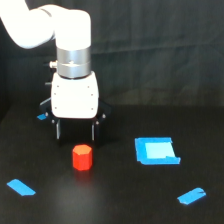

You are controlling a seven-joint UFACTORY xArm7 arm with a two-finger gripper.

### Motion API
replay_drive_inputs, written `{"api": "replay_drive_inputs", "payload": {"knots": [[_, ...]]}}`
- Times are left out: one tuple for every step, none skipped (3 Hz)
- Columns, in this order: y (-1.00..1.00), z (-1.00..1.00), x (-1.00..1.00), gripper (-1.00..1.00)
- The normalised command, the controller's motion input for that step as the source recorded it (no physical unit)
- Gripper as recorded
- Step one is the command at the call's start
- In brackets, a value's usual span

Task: Pick up the red object from the table

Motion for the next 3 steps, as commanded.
{"api": "replay_drive_inputs", "payload": {"knots": [[-0.92, -0.03, 0.26, 1.00], [-0.97, -0.01, 0.16, 1.00], [-0.57, -0.12, 0.05, 0.98]]}}
